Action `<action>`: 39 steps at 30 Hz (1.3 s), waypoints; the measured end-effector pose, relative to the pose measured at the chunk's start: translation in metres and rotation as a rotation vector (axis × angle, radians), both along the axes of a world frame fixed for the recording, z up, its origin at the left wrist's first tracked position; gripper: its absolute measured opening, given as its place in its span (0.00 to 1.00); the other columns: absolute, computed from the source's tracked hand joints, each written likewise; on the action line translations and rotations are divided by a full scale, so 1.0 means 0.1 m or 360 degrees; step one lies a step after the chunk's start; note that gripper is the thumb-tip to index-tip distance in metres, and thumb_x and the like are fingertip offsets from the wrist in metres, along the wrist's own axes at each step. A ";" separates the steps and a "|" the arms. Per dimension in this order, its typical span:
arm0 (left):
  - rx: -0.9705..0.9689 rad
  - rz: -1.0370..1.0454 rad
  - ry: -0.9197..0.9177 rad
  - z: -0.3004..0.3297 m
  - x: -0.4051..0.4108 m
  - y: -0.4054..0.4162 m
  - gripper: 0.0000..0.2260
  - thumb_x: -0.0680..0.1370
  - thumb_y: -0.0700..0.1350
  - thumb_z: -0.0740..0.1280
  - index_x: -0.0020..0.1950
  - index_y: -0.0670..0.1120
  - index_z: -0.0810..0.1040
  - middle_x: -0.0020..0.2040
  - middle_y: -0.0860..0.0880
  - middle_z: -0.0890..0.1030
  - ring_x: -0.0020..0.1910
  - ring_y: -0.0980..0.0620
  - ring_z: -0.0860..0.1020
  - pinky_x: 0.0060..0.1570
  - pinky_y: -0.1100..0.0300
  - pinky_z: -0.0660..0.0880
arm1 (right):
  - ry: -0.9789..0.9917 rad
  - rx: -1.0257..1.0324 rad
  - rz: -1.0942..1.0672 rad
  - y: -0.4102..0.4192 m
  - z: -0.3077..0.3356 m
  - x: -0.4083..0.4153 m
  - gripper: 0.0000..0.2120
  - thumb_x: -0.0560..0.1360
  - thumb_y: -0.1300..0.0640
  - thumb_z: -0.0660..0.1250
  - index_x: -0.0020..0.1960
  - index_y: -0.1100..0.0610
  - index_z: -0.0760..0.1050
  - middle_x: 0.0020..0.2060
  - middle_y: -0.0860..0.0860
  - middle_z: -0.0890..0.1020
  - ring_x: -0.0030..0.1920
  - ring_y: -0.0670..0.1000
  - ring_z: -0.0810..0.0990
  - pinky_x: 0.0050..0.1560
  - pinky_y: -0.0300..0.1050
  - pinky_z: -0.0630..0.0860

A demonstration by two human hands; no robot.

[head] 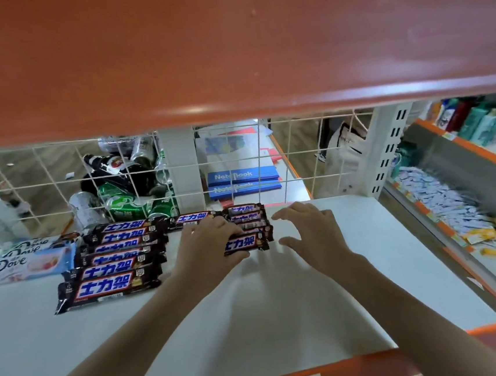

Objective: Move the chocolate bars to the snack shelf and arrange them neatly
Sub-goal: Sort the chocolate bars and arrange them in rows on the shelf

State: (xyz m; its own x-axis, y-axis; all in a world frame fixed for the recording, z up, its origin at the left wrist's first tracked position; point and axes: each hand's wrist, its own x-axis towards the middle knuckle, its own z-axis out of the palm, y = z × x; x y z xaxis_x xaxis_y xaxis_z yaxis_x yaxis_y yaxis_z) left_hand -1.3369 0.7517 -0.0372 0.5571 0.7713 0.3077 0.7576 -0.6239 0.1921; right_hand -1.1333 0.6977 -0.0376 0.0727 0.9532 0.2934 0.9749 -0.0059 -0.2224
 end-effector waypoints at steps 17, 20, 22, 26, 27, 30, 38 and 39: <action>0.0083 -0.0083 -0.0089 -0.10 0.20 0.14 0.16 0.69 0.57 0.71 0.54 0.53 0.79 0.51 0.54 0.76 0.54 0.51 0.72 0.50 0.59 0.58 | 0.0042 0.0007 -0.0071 0.02 -0.06 0.10 0.21 0.73 0.57 0.68 0.63 0.45 0.71 0.59 0.44 0.75 0.60 0.47 0.72 0.57 0.45 0.63; 0.0126 -0.0109 -0.0078 -0.10 0.25 0.12 0.14 0.70 0.56 0.71 0.52 0.53 0.80 0.50 0.54 0.76 0.53 0.51 0.72 0.50 0.58 0.59 | 0.0041 -0.0009 -0.0068 0.01 -0.06 0.10 0.21 0.73 0.57 0.68 0.63 0.45 0.71 0.57 0.43 0.75 0.58 0.47 0.72 0.55 0.45 0.62; 0.0136 -0.0099 -0.0072 -0.10 0.27 0.11 0.13 0.71 0.57 0.69 0.52 0.54 0.79 0.50 0.54 0.76 0.53 0.52 0.72 0.51 0.57 0.59 | 0.0050 -0.0014 -0.0061 0.01 -0.06 0.09 0.20 0.73 0.57 0.68 0.63 0.45 0.71 0.57 0.43 0.75 0.58 0.47 0.72 0.55 0.45 0.62; 0.0115 -0.0076 -0.0071 -0.10 0.27 0.11 0.13 0.73 0.57 0.67 0.55 0.55 0.78 0.51 0.55 0.75 0.54 0.53 0.71 0.52 0.57 0.58 | 0.0065 -0.0002 -0.0059 -0.01 -0.04 0.08 0.20 0.73 0.57 0.68 0.63 0.45 0.71 0.57 0.44 0.76 0.58 0.47 0.73 0.55 0.44 0.62; 0.0116 -0.0079 -0.0076 -0.10 0.26 0.10 0.14 0.72 0.57 0.67 0.55 0.54 0.78 0.52 0.55 0.75 0.54 0.53 0.71 0.52 0.57 0.58 | 0.0062 0.0003 -0.0060 -0.02 -0.03 0.08 0.20 0.73 0.57 0.68 0.63 0.46 0.71 0.57 0.44 0.76 0.58 0.47 0.73 0.55 0.44 0.62; 0.0138 -0.0065 -0.0135 -0.06 0.20 0.08 0.14 0.73 0.56 0.68 0.56 0.52 0.78 0.51 0.53 0.76 0.54 0.51 0.72 0.51 0.58 0.59 | 0.0062 0.0014 -0.0055 -0.05 -0.01 0.07 0.19 0.73 0.57 0.68 0.63 0.46 0.71 0.57 0.44 0.76 0.58 0.47 0.73 0.54 0.44 0.61; 0.0106 0.0041 -0.0118 0.03 -0.11 -0.06 0.12 0.74 0.57 0.65 0.56 0.55 0.77 0.52 0.56 0.75 0.57 0.54 0.72 0.56 0.55 0.63 | 0.0071 -0.0021 -0.0002 -0.21 0.09 -0.20 0.18 0.75 0.55 0.65 0.64 0.46 0.70 0.56 0.45 0.76 0.58 0.48 0.73 0.56 0.48 0.66; 0.0094 0.0054 -0.0079 0.03 -0.16 -0.09 0.13 0.75 0.58 0.64 0.57 0.56 0.76 0.54 0.57 0.75 0.58 0.55 0.72 0.57 0.55 0.64 | 0.0062 -0.0034 0.0008 -0.24 0.11 -0.25 0.18 0.75 0.55 0.64 0.64 0.46 0.70 0.56 0.46 0.76 0.58 0.49 0.73 0.56 0.49 0.66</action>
